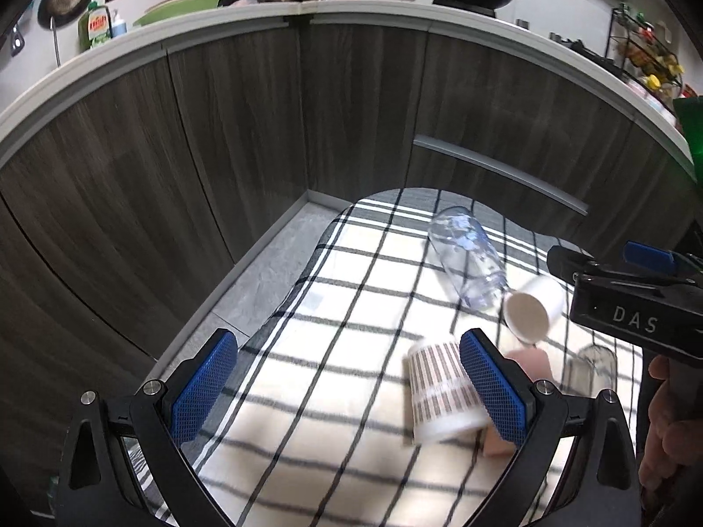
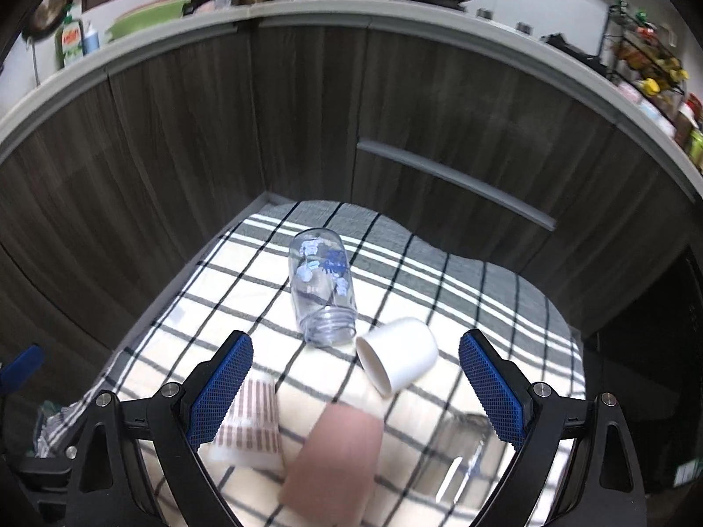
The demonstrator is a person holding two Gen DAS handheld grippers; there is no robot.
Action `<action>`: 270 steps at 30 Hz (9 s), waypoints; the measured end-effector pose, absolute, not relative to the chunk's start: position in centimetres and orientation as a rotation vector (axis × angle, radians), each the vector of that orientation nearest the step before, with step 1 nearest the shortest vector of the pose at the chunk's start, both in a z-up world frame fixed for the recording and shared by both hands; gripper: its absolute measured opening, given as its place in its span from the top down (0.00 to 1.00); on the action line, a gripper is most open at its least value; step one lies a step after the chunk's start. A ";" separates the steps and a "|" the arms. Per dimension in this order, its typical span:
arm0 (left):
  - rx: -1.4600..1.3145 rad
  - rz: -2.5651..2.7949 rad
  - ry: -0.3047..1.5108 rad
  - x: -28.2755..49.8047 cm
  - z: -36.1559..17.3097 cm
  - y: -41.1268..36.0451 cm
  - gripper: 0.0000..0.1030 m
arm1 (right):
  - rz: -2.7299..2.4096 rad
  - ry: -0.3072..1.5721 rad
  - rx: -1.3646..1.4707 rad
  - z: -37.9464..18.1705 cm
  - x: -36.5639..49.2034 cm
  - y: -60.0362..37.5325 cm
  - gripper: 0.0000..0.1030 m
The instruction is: Flip cup upside down
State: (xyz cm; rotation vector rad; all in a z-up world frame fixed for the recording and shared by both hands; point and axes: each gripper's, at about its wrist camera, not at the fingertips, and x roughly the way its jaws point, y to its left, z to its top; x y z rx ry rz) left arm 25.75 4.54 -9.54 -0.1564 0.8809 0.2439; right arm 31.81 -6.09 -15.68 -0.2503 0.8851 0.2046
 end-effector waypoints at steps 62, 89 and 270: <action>-0.174 0.193 0.872 24.6 -9.7 9.0 0.00 | 0.186 1.128 0.015 -17.4 31.5 -6.0 0.31; -0.047 -0.031 0.918 15.1 -17.8 6.6 0.00 | 0.022 1.242 0.263 -30.2 15.4 -10.2 0.31; -0.048 -0.100 0.669 -0.1 -4.3 2.2 0.11 | -0.098 0.514 0.023 -7.6 -4.7 -13.8 0.08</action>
